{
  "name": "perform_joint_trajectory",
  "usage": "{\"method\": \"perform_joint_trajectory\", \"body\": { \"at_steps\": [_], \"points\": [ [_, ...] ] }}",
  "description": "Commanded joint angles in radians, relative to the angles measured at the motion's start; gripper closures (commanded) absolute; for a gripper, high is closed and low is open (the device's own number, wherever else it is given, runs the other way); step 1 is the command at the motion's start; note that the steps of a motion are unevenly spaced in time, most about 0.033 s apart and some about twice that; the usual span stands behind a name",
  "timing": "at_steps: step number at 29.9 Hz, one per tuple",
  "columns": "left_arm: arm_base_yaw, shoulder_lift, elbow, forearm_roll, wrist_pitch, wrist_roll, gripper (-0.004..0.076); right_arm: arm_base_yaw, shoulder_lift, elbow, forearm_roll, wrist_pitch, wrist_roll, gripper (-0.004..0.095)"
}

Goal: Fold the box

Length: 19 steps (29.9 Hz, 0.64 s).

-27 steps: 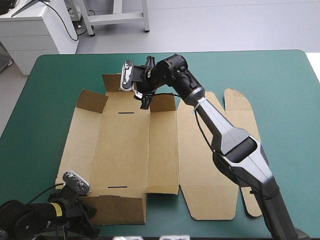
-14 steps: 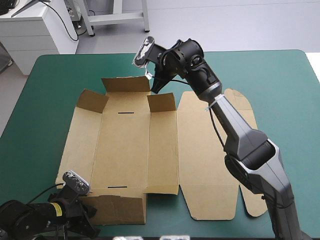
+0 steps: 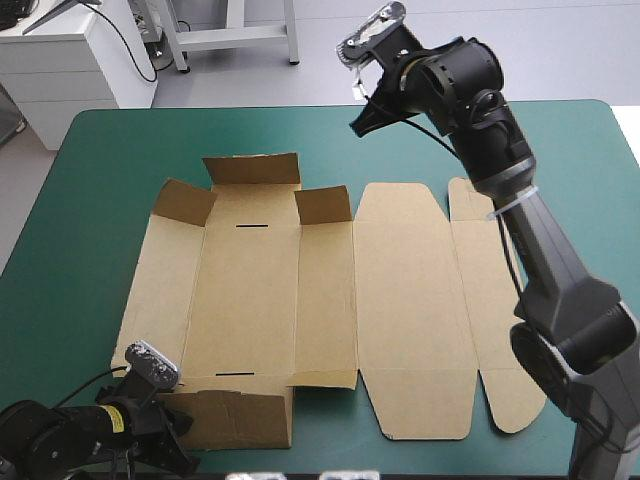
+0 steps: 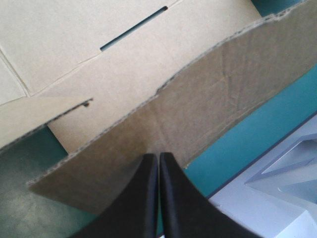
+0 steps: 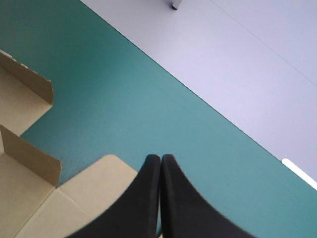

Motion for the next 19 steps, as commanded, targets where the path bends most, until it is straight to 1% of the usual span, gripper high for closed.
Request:
{"method": "perform_joint_trajectory", "body": {
  "at_steps": [1,4,9,13,19],
  "points": [
    [-0.002,0.001,-0.024,-0.017,-0.03,0.0,0.0731,-0.049,-0.145,0.133,-0.021,-0.004,0.004,0.0929],
    [-0.002,0.001,-0.024,-0.017,-0.03,0.0,0.0731,-0.092,-0.242,0.305,0.016,-0.004,0.017,0.0929],
    [-0.002,0.001,-0.024,-0.017,-0.03,0.0,0.0731,-0.152,-0.418,0.616,0.017,-0.013,0.09,0.0929],
    [-0.002,0.001,-0.024,-0.017,-0.03,0.0,0.0731,-0.154,-0.583,0.868,0.015,-0.089,0.132,0.0929],
    [-0.002,0.001,-0.024,-0.017,-0.032,0.001,0.0731,-0.154,-0.832,1.202,0.024,-0.134,0.198,0.0929]
  ]
}}
